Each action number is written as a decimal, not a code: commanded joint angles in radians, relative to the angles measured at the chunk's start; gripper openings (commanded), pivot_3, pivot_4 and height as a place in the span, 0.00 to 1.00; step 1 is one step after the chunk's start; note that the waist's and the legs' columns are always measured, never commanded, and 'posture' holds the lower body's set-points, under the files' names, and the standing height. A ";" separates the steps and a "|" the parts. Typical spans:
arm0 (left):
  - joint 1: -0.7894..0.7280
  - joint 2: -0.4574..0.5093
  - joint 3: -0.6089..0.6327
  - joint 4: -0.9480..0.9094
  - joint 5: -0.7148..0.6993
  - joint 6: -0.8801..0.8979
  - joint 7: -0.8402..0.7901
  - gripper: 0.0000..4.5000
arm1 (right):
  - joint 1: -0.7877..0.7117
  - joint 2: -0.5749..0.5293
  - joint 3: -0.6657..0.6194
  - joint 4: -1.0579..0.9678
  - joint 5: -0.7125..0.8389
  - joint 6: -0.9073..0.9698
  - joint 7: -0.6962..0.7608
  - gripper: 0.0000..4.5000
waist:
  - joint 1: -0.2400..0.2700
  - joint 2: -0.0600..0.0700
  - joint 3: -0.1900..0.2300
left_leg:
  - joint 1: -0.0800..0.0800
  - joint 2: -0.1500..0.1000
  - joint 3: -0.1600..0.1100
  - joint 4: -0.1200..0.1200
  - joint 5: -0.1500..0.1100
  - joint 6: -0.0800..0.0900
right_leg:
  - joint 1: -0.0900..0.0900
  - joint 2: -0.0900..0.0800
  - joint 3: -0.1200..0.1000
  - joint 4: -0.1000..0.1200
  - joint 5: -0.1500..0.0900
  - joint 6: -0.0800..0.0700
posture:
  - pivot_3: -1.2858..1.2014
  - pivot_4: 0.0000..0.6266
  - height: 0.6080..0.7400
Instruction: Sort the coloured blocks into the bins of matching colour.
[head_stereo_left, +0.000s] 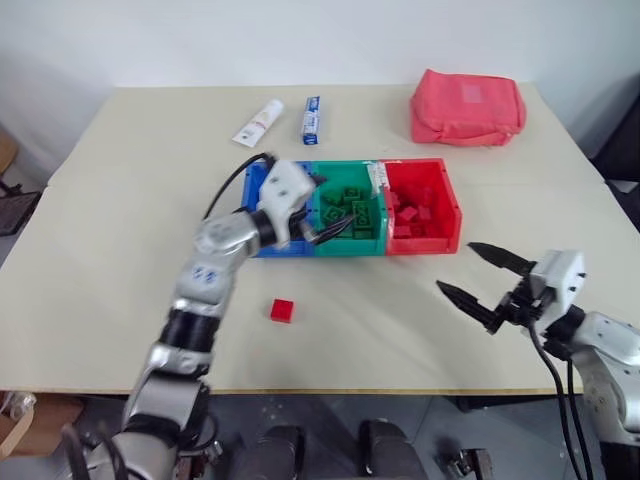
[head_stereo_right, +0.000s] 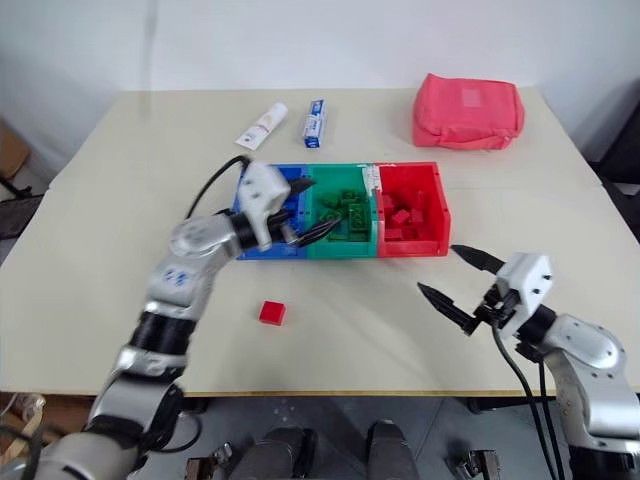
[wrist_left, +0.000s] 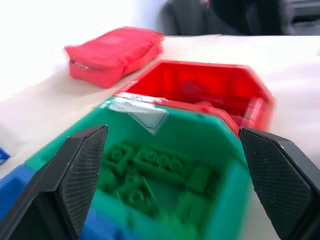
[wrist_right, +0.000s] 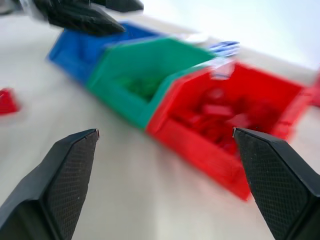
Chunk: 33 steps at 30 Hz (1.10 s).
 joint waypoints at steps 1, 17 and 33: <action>0.175 0.186 0.077 -0.130 -0.079 -0.006 -0.186 0.99 | -0.063 -0.028 0.046 0.053 -0.048 -0.110 0.091 1.00 | -0.008 0.001 0.000 | 0.001 0.000 0.000 -0.001 0.000 0.000 | 0.000 0.000 0.000 0.000 0.000 0.000 | 0.52 0.24 1.00; 0.582 0.384 0.357 -0.024 -0.156 -0.256 -0.305 0.99 | -0.198 -0.100 0.185 0.184 -0.072 -0.098 0.316 1.00 | 0.026 0.001 0.000 | 0.001 0.000 -0.005 0.000 -0.001 0.000 | 0.005 -0.001 -0.002 -0.005 0.000 -0.002 | 0.52 0.24 1.00; 0.248 0.292 -0.119 0.082 0.124 -0.235 -0.288 0.99 | 0.049 -0.186 0.077 0.002 -0.027 -0.009 0.291 1.00 | 0.007 0.001 -0.001 | 0.001 0.002 -0.002 -0.001 -0.002 -0.001 | 0.002 0.001 -0.002 -0.003 0.000 -0.003 | 0.52 0.24 1.00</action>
